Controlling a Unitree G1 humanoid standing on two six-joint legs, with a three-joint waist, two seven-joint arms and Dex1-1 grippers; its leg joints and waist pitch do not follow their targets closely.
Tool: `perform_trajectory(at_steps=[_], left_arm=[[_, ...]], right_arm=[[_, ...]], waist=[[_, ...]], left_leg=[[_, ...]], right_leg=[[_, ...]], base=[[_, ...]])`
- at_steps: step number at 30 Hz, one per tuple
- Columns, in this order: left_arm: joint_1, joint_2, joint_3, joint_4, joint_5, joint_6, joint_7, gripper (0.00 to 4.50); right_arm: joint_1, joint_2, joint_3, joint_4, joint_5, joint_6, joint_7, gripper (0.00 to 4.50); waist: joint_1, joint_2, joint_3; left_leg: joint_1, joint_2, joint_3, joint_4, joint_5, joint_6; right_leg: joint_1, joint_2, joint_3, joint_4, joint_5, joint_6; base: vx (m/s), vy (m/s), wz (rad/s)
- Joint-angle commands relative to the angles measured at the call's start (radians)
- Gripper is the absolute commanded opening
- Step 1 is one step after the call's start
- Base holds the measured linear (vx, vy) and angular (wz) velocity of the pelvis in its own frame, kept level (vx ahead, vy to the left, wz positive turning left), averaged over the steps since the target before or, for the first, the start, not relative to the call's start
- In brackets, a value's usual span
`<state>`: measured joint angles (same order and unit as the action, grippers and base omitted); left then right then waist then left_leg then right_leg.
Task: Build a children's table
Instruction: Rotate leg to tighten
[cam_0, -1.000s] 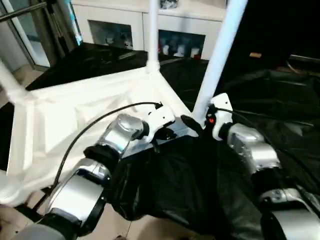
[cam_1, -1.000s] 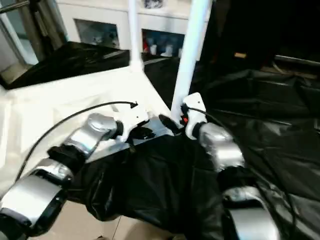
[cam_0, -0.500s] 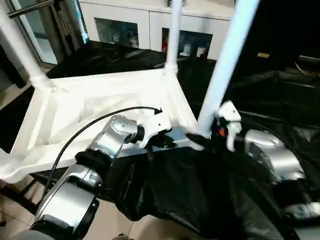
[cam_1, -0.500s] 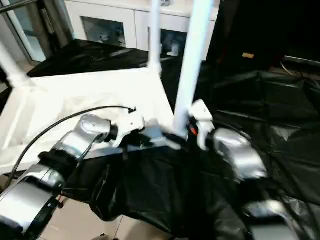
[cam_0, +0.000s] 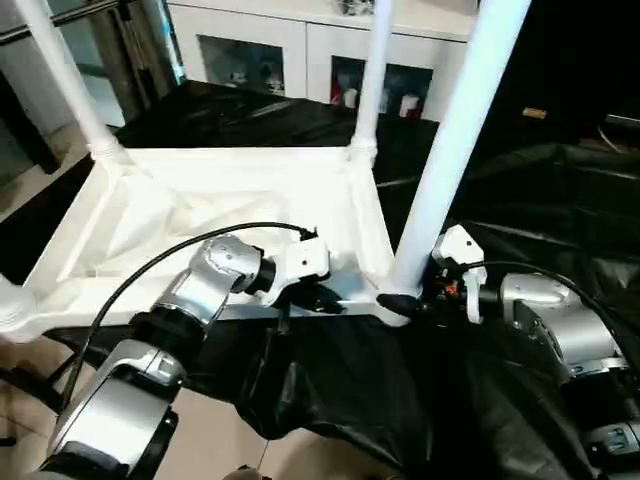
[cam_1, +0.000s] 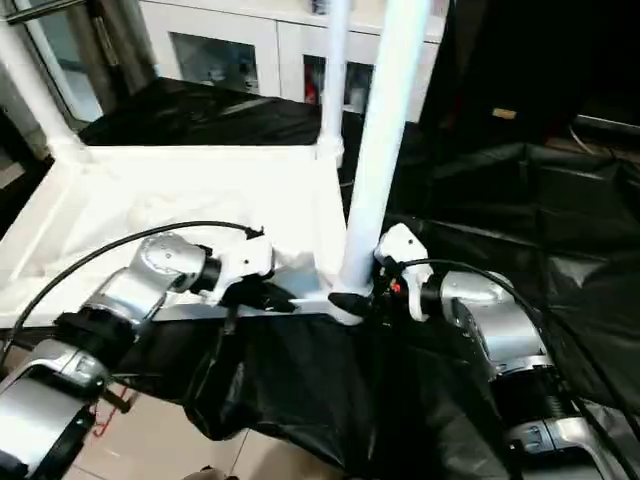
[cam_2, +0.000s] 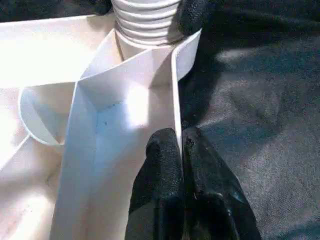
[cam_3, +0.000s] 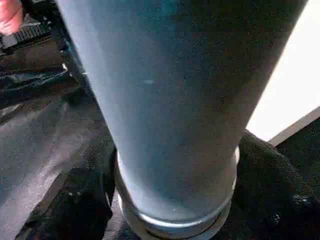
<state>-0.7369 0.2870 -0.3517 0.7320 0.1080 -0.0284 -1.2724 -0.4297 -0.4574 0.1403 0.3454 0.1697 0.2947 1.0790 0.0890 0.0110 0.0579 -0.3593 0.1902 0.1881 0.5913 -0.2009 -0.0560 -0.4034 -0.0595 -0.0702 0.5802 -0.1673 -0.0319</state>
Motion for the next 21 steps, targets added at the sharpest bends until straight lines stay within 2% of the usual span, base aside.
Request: perform_trajectory(at_steps=[1, 4, 9, 11, 12, 14, 15, 16, 17, 18, 19, 21], left_arm=[[0.005, -0.006, -0.019, -0.050, -0.022, -0.024, -0.043, 0.00], [0.010, -0.004, -0.020, -0.056, -0.023, -0.021, -0.046, 0.00], [0.005, -0.028, 0.000, -0.034, -0.027, 0.025, 0.000, 0.00], [-0.019, -0.066, 0.026, 0.015, -0.022, 0.055, 0.090, 0.00], [-0.019, -0.066, 0.026, 0.015, -0.022, 0.055, 0.090, 0.00], [-0.071, -0.132, 0.071, 0.098, -0.019, 0.099, 0.253, 0.00], [-0.093, -0.160, 0.089, 0.130, -0.022, 0.118, 0.318, 0.00], [-0.112, -0.183, 0.104, 0.157, -0.023, 0.132, 0.377, 0.00], [-0.120, -0.194, 0.110, 0.170, -0.024, 0.139, 0.405, 0.00], [-0.128, -0.206, 0.116, 0.182, -0.025, 0.145, 0.430, 0.00], [-0.138, -0.225, 0.119, 0.197, -0.024, 0.152, 0.463, 0.00], [-0.149, -0.255, 0.121, 0.212, -0.019, 0.161, 0.510, 0.00]], right_arm=[[0.008, -0.014, 0.010, -0.028, 0.007, 0.006, 0.001, 3.01], [0.014, -0.012, 0.011, -0.031, 0.007, 0.008, 0.006, 2.81], [0.037, 0.015, 0.006, -0.019, 0.006, 0.005, -0.023, 2.76], [0.039, 0.063, -0.014, 0.023, -0.010, -0.010, -0.118, 2.75], [0.039, 0.063, -0.014, 0.023, -0.010, -0.010, -0.118, 2.75], [0.018, 0.163, -0.057, 0.116, -0.033, -0.016, -0.325, 2.75], [0.006, 0.202, -0.072, 0.150, -0.035, -0.016, -0.395, 2.75], [-0.006, 0.237, -0.085, 0.179, -0.033, -0.014, -0.455, 2.75], [-0.012, 0.253, -0.092, 0.193, -0.033, -0.013, -0.482, 2.75], [-0.019, 0.273, -0.100, 0.208, -0.030, -0.009, -0.514, 2.75], [-0.030, 0.306, -0.105, 0.226, -0.027, -0.002, -0.554, 2.74], [-0.049, 0.355, -0.103, 0.254, -0.038, -0.008, -0.624, 2.74]], waist=[[-0.003, -0.002, -0.074], [-0.002, -0.003, -0.076], [-0.003, -0.004, -0.076], [-0.005, -0.004, -0.075], [-0.006, -0.007, -0.073], [-0.012, -0.009, -0.068], [-0.017, -0.003, -0.065], [-0.021, -0.010, -0.066], [-0.023, -0.010, -0.066], [-0.025, -0.005, -0.066], [-0.030, -0.005, -0.067], [-0.034, -0.004, -0.068]], left_leg=[[0.009, 0.053, -0.015, -0.062, -0.094, 0.080], [0.008, 0.051, -0.014, -0.060, -0.081, 0.085], [0.009, 0.051, -0.012, -0.058, -0.074, 0.088], [0.009, 0.049, -0.010, -0.057, -0.083, 0.086], [0.010, 0.046, -0.012, -0.059, -0.104, 0.070], [0.013, 0.042, -0.010, -0.061, -0.133, 0.055], [0.019, 0.039, -0.011, -0.062, -0.161, 0.031], [0.018, 0.036, -0.015, -0.064, -0.171, 0.015], [0.018, 0.035, -0.015, -0.064, -0.171, 0.014], [0.018, 0.034, -0.016, -0.064, -0.171, 0.019], [0.013, 0.035, -0.016, -0.064, -0.159, 0.027], [0.013, 0.033, -0.015, -0.063, -0.158, 0.040]], right_leg=[[0.062, -0.089, 0.050, -0.044, -0.100, -0.251], [0.063, -0.088, 0.050, -0.042, -0.085, -0.251], [0.062, -0.087, 0.050, -0.041, -0.078, -0.252], [0.058, -0.087, 0.051, -0.043, -0.093, -0.251], [0.061, -0.090, 0.049, -0.050, -0.137, -0.247], [0.055, -0.087, 0.050, -0.060, -0.219, -0.220], [0.050, -0.087, 0.049, -0.068, -0.291, -0.208], [0.056, -0.088, 0.046, -0.073, -0.345, -0.188], [0.055, -0.088, 0.047, -0.075, -0.357, -0.181], [0.055, -0.088, 0.048, -0.077, -0.361, -0.174], [0.057, -0.087, 0.049, -0.076, -0.330, -0.177], [0.056, -0.086, 0.048, -0.077, -0.314, -0.181]], base=[[0.000, 0.000, 0.00], [0.000, 0.000, 0.00], [0.000, 0.000, 0.00], [0.000, 0.000, 0.00], [0.000, 0.000, 0.00], [0.000, 0.000, 0.00], [0.000, 0.000, 0.00], [0.000, 0.000, 0.00], [0.000, 0.000, 0.00], [0.000, 0.000, 0.00], [0.000, 0.000, 0.00], [0.000, 0.000, 0.00]])
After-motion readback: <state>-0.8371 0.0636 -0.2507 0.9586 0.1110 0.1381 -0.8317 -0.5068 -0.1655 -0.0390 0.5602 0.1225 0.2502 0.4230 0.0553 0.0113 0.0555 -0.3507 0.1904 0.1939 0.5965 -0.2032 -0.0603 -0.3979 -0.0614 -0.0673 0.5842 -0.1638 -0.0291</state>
